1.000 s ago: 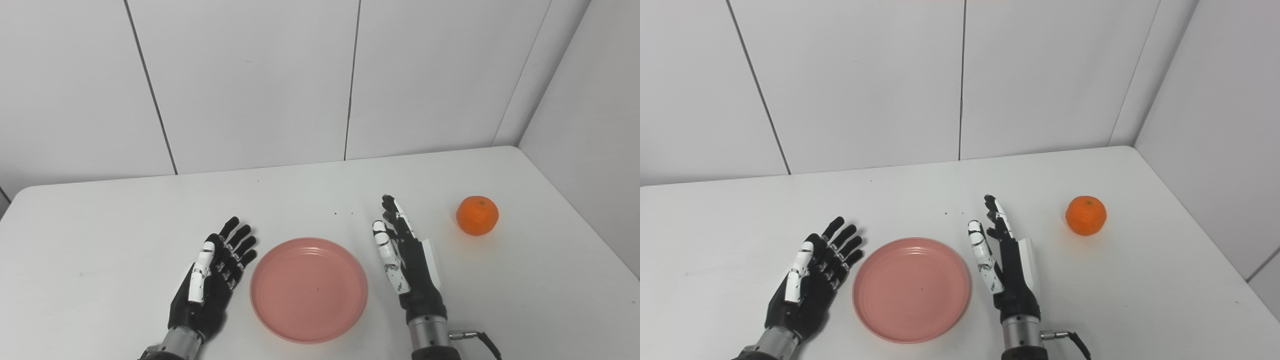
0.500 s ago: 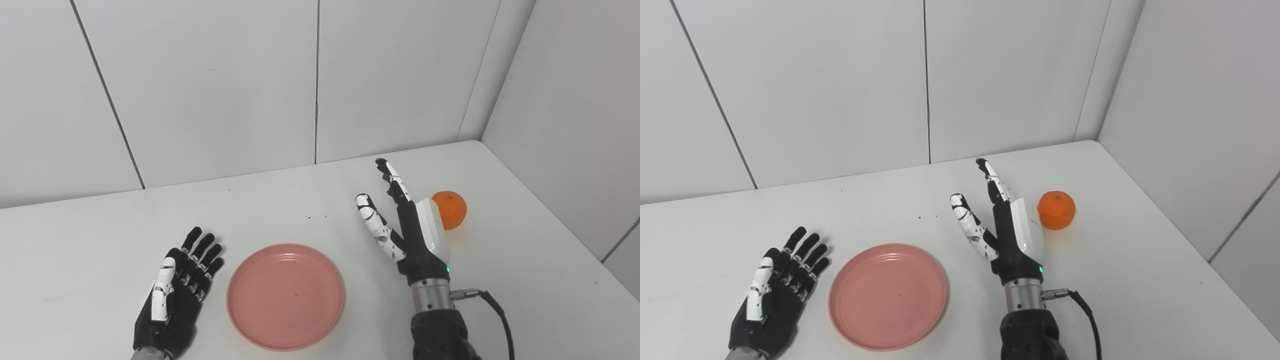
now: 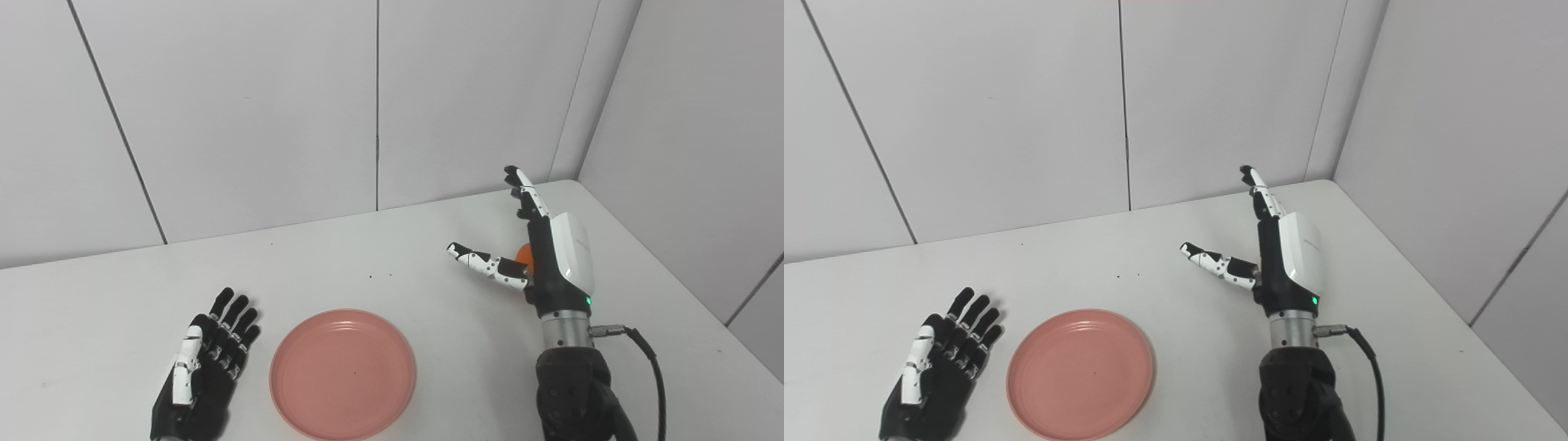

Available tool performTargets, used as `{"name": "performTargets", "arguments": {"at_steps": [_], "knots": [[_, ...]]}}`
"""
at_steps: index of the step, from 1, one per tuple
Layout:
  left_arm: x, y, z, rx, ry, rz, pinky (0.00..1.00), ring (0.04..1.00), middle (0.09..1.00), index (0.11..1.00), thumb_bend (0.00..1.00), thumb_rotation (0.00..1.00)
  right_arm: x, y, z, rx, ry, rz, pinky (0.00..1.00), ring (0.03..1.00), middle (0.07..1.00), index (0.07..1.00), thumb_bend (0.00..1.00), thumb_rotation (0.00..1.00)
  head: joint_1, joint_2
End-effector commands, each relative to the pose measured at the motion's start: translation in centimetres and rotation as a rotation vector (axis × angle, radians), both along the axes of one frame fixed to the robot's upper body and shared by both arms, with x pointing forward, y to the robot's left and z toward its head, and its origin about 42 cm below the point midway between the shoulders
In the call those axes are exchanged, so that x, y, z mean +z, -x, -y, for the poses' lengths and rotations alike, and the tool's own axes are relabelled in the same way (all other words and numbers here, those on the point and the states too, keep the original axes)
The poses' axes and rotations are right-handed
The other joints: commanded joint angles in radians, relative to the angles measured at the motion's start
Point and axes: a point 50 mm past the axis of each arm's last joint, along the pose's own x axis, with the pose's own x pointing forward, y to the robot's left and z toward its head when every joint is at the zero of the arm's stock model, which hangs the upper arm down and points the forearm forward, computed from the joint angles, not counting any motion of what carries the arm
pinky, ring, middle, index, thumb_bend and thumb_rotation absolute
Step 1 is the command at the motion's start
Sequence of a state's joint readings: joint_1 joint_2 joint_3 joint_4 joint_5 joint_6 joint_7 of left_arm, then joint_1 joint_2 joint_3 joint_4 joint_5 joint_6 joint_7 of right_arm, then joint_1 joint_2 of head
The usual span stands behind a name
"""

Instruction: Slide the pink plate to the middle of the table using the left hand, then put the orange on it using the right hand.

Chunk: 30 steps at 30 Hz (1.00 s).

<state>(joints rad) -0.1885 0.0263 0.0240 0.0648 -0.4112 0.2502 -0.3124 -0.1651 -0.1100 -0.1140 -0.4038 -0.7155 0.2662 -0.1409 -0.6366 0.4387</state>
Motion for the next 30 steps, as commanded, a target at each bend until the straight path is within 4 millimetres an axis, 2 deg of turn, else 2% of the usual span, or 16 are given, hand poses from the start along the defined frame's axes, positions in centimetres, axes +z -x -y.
{"name": "performTargets", "arguments": {"at_steps": [1,6,13,21,30], "knots": [[-2.9,1.0,-1.1,0.022,-0.029,-0.124,1.00,0.983,0.987,0.974,0.29,1.00,1.6,-0.4,1.0,-0.041,0.044,0.034,0.76,0.848,0.877,0.895,0.95,0.41,-0.005,0.001],[-3.0,1.0,-1.4,0.024,-0.034,-0.123,1.00,0.984,0.989,0.977,0.29,1.00,2.1,-0.7,2.9,-0.095,0.089,0.001,0.74,0.854,0.901,0.914,0.99,0.40,-0.021,0.002],[-2.7,0.9,-1.7,0.024,-0.038,-0.126,1.00,0.979,0.985,0.976,0.30,1.00,2.6,-1.1,4.8,-0.145,0.121,-0.063,0.76,0.875,0.924,0.940,0.99,0.36,-0.035,0.015],[-2.6,0.8,-2.0,0.029,-0.023,-0.138,1.00,0.974,0.980,0.975,0.30,1.00,1.9,-1.5,7.0,-0.170,0.125,-0.182,0.78,0.901,0.951,0.966,1.00,0.31,-0.045,0.028],[-2.5,0.7,-2.3,0.039,-0.024,-0.137,0.99,0.957,0.966,0.963,0.30,1.00,0.5,-2.6,8.4,-0.177,0.095,-0.255,0.79,0.902,0.938,0.949,1.00,0.25,-0.043,0.046]]}}
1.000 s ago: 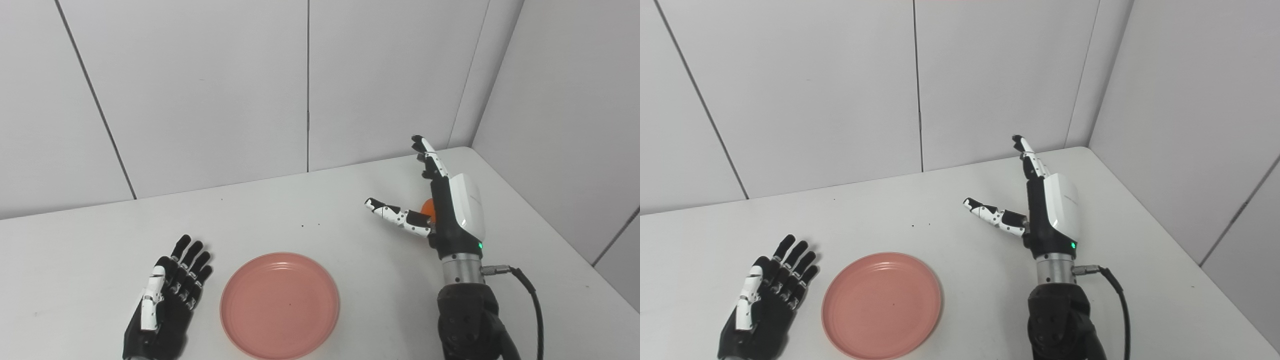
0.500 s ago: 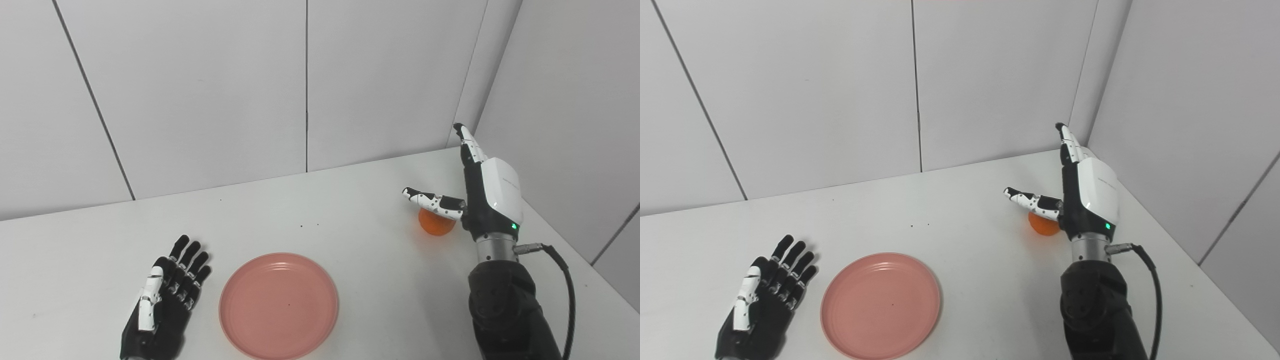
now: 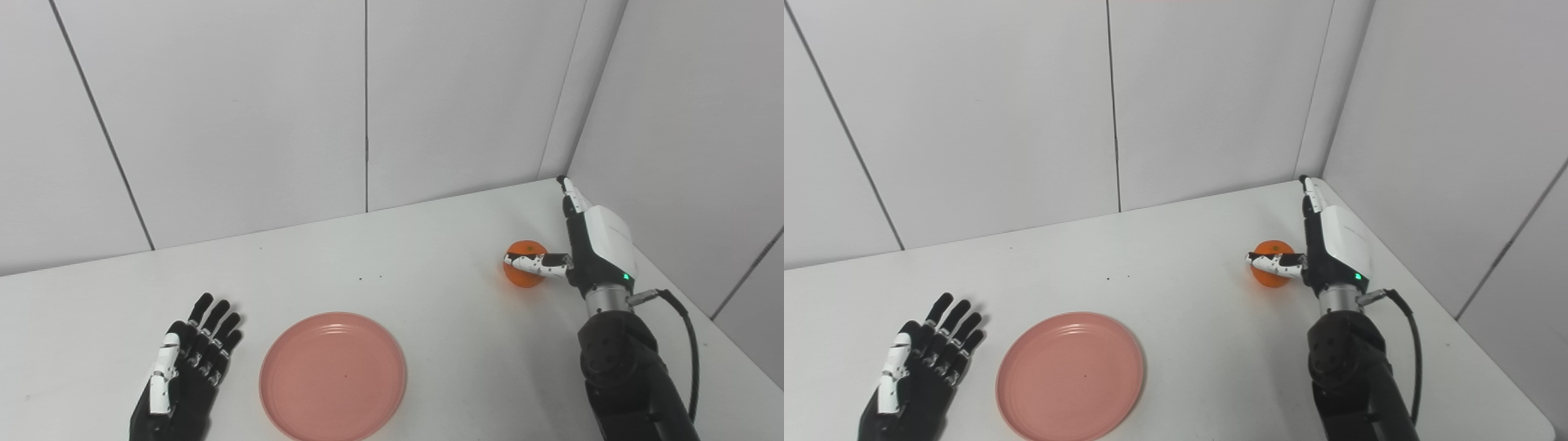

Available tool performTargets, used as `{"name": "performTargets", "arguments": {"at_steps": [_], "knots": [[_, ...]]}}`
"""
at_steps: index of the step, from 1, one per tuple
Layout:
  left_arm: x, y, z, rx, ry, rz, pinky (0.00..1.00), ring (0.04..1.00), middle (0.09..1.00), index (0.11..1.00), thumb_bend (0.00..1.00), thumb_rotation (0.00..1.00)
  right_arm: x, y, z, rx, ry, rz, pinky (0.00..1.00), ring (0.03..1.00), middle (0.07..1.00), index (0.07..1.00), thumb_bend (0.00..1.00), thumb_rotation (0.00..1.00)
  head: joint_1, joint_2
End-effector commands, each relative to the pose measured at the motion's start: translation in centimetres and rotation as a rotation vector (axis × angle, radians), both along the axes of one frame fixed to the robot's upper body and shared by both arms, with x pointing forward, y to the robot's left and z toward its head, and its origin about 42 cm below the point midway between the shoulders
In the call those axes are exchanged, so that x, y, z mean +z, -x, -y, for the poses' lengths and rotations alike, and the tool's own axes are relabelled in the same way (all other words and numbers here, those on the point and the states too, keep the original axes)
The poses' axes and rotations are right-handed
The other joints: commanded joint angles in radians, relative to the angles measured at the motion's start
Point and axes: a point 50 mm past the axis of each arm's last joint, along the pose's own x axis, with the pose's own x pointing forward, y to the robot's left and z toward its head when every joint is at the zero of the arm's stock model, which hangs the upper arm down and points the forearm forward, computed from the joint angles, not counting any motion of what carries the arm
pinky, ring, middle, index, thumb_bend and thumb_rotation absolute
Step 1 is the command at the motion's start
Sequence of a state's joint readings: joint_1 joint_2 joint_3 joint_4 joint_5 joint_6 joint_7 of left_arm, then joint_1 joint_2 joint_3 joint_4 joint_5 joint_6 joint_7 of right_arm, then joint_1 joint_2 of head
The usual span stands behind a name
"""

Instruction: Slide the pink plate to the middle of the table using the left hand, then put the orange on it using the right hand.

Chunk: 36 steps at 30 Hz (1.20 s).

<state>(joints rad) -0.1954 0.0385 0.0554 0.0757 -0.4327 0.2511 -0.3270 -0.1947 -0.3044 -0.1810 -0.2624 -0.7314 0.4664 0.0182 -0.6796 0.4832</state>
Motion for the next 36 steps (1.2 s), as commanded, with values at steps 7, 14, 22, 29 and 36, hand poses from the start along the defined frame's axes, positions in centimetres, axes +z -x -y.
{"name": "performTargets", "arguments": {"at_steps": [7,14,22,29,36], "knots": [[-2.1,1.2,-1.3,0.031,-0.040,-0.149,0.99,0.955,0.965,0.961,0.30,1.00,1.2,-1.4,1.2,-0.036,0.001,0.032,0.77,0.888,0.930,0.942,1.00,0.25,-0.001,0.010],[-1.7,1.3,-1.3,0.032,-0.049,-0.145,0.98,0.952,0.964,0.960,0.29,1.00,0.6,-2.3,1.5,-0.028,-0.028,-0.006,0.77,0.880,0.924,0.943,1.00,0.27,0.003,0.021],[-1.5,1.4,-1.4,0.032,-0.041,-0.146,0.98,0.954,0.966,0.961,0.28,1.00,-0.2,-3.4,1.8,-0.026,-0.035,-0.067,0.75,0.874,0.928,0.939,1.00,0.32,0.009,0.031],[-1.3,1.4,-1.4,0.036,-0.045,-0.149,0.97,0.949,0.958,0.956,0.28,1.00,-0.4,-4.1,1.5,-0.010,-0.042,-0.100,0.73,0.864,0.926,0.939,1.00,0.34,0.011,0.038],[-1.1,1.5,-1.4,0.035,-0.049,-0.145,0.98,0.952,0.963,0.960,0.27,1.00,-0.7,-4.6,1.3,0.001,-0.055,-0.121,0.75,0.876,0.926,0.934,1.00,0.35,0.013,0.045]]}}
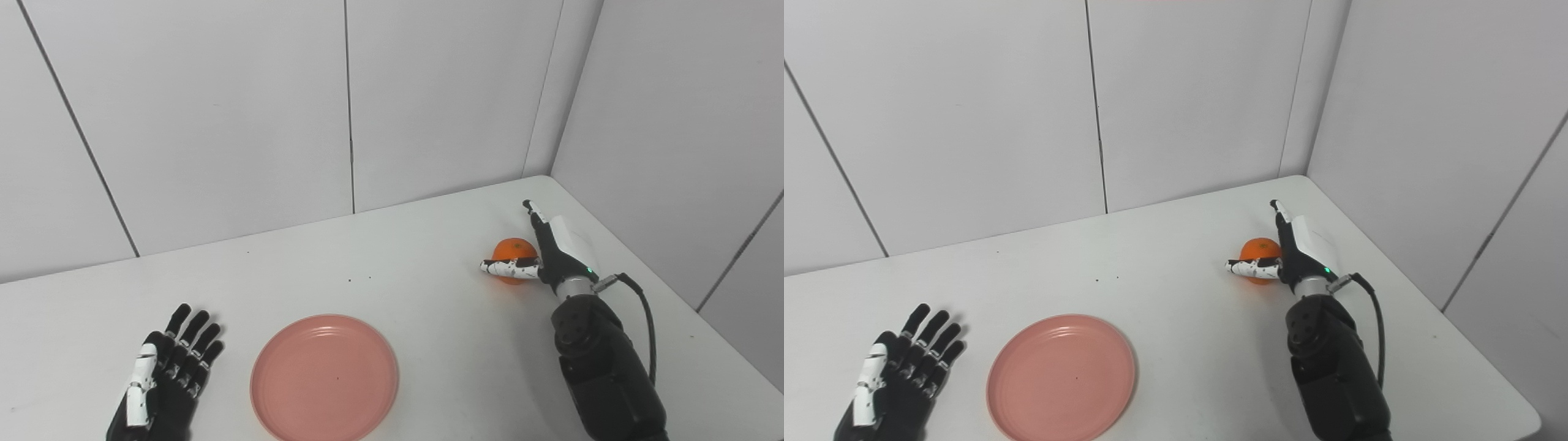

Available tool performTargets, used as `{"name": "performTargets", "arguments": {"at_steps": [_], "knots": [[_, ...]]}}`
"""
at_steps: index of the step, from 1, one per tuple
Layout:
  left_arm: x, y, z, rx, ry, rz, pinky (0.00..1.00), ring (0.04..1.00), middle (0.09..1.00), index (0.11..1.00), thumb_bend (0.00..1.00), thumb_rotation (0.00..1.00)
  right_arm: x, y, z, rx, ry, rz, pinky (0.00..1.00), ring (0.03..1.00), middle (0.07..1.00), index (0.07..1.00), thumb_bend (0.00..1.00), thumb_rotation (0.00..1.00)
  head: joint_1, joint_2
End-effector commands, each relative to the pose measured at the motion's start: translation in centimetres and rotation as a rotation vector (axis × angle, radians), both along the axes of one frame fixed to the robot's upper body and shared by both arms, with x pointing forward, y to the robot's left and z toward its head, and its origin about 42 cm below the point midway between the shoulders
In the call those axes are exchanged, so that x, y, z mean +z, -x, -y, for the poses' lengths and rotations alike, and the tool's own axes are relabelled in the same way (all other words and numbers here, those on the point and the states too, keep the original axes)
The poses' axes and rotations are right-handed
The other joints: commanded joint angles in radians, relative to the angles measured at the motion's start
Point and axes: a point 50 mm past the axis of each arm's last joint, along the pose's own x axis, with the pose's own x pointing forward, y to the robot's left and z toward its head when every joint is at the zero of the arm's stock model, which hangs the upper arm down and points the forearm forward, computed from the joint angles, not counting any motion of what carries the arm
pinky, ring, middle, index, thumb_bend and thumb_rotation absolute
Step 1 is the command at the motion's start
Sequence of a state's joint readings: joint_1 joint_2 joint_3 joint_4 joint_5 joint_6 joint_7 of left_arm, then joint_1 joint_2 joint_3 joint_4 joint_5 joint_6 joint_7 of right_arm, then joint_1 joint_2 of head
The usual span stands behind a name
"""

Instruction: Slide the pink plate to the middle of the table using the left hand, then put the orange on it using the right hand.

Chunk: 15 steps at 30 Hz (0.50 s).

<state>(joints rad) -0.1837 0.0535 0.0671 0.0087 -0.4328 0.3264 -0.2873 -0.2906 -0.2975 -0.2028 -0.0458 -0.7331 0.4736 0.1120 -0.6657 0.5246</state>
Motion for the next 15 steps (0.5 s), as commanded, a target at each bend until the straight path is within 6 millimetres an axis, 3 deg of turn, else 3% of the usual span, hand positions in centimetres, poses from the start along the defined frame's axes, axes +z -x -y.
{"name": "performTargets", "arguments": {"at_steps": [1,15], "knots": [[-2.03,1.06,-0.56,0.012,-0.026,-0.115,0.98,0.953,0.964,0.961,0.27,1.00,1.97,-0.75,0.24,-0.003,0.025,0.056,0.76,0.877,0.926,0.935,1.00,0.35,0.000,0.005],[-1.78,1.06,-0.50,0.012,-0.023,-0.119,0.98,0.951,0.961,0.959,0.27,1.00,1.53,-1.53,0.90,-0.001,0.029,-0.004,0.74,0.853,0.903,0.925,1.00,0.36,0.007,0.015]]}}
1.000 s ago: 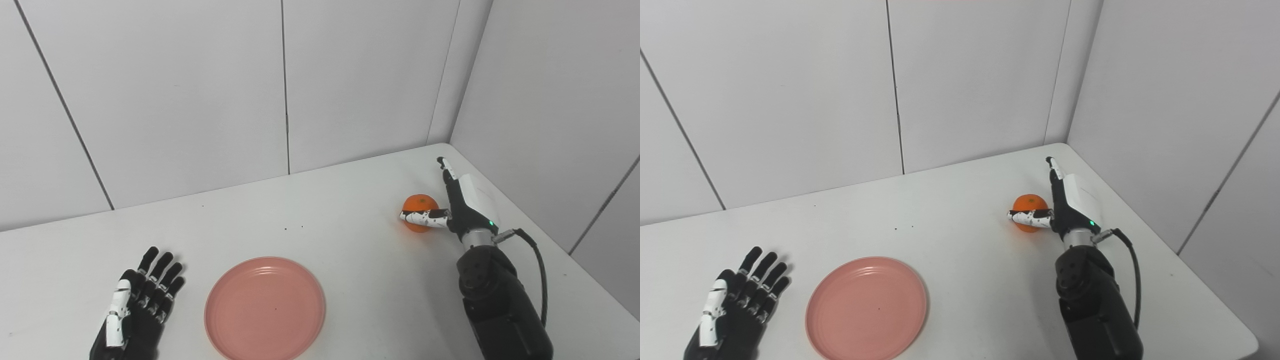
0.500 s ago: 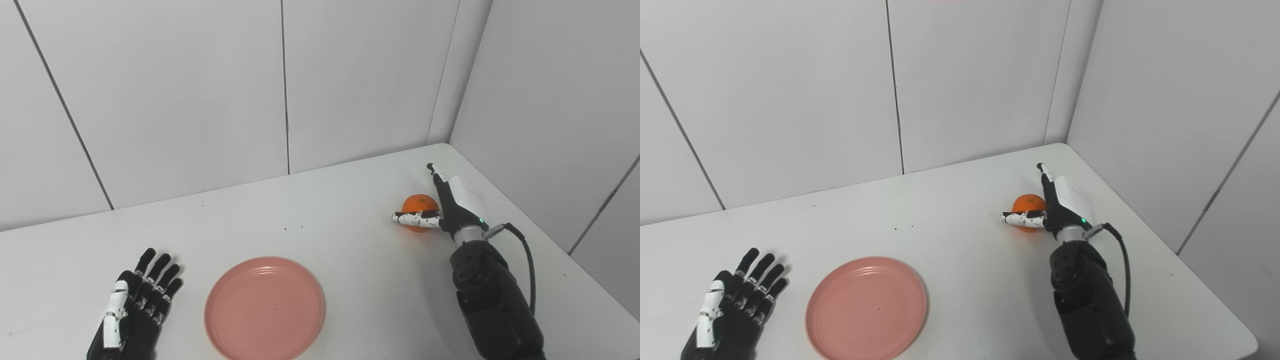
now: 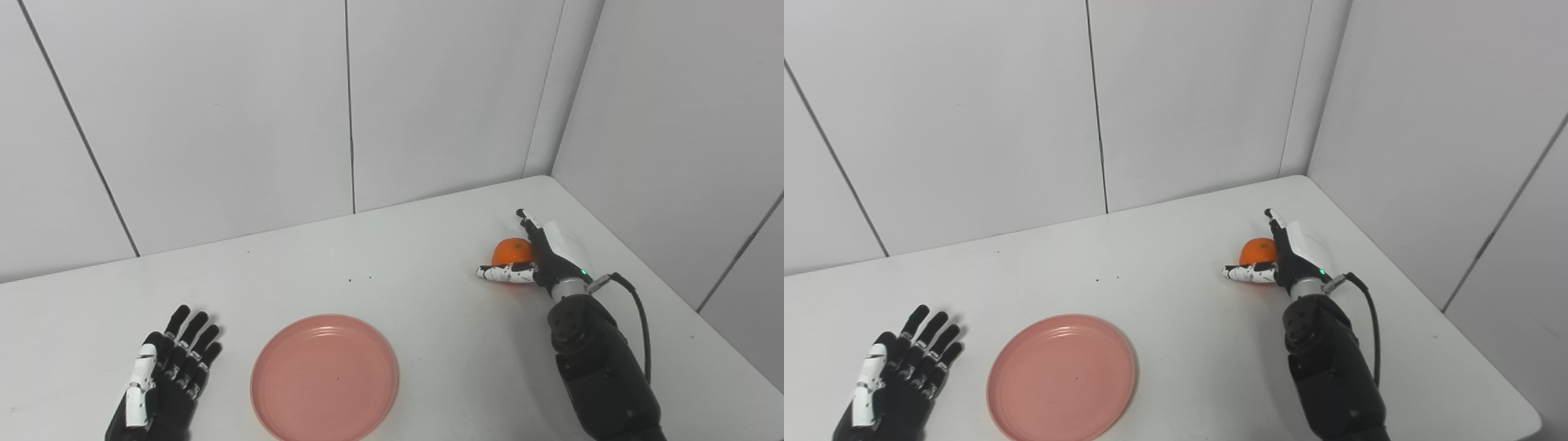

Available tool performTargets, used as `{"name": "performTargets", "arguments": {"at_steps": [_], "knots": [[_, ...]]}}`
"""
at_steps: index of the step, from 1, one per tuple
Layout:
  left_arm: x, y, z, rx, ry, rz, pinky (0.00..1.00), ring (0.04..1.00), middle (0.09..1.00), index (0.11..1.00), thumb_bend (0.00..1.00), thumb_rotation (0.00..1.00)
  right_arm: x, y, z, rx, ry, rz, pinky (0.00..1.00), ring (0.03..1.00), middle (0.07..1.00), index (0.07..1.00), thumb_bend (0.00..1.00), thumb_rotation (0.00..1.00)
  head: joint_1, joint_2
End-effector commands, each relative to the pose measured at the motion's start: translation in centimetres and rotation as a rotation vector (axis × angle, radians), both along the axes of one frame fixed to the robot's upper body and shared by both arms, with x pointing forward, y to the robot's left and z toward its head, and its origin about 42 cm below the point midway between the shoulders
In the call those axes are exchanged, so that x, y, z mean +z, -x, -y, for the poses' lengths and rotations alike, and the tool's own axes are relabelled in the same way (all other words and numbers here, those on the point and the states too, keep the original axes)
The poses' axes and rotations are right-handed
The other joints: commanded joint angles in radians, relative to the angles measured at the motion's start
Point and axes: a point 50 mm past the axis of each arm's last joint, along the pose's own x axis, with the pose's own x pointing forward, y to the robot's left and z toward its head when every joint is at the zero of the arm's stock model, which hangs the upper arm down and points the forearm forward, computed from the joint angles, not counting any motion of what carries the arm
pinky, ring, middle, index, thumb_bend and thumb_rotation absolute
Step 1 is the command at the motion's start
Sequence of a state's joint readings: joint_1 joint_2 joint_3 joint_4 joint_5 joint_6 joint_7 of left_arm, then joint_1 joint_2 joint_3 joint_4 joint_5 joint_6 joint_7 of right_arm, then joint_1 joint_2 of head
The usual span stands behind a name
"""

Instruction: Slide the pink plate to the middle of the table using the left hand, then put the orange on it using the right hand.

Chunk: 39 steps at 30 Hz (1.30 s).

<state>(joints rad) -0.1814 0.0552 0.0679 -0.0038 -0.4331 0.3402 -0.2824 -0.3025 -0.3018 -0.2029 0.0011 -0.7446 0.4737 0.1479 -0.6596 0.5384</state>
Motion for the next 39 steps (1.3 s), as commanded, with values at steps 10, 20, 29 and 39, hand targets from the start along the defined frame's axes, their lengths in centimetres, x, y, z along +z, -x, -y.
{"name": "performTargets", "arguments": {"at_steps": [10,20,29,39], "knots": [[-1.8,1.1,-0.4,0.003,-0.017,-0.109,0.99,0.958,0.967,0.963,0.27,1.00,2.5,-1.2,1.0,-0.002,0.082,0.001,0.72,0.841,0.886,0.908,1.00,0.37,0.011,0.012],[-1.9,1.0,-0.4,0.006,-0.019,-0.112,0.98,0.952,0.960,0.954,0.28,1.00,2.7,-0.8,1.6,0.003,0.101,0.031,0.54,0.608,0.663,0.639,0.91,0.20,0.012,0.013],[-1.8,0.9,-0.5,0.004,-0.016,-0.112,0.98,0.952,0.961,0.957,0.28,1.00,3.0,-0.8,1.6,0.013,0.147,0.026,0.34,0.415,0.489,0.483,0.53,0.14,0.019,0.021],[-1.9,0.9,-0.4,0.006,-0.010,-0.115,0.98,0.955,0.963,0.956,0.28,1.00,4.4,-0.3,1.2,-0.001,0.173,0.073,0.29,0.376,0.468,0.483,0.52,0.13,0.026,0.021]]}}
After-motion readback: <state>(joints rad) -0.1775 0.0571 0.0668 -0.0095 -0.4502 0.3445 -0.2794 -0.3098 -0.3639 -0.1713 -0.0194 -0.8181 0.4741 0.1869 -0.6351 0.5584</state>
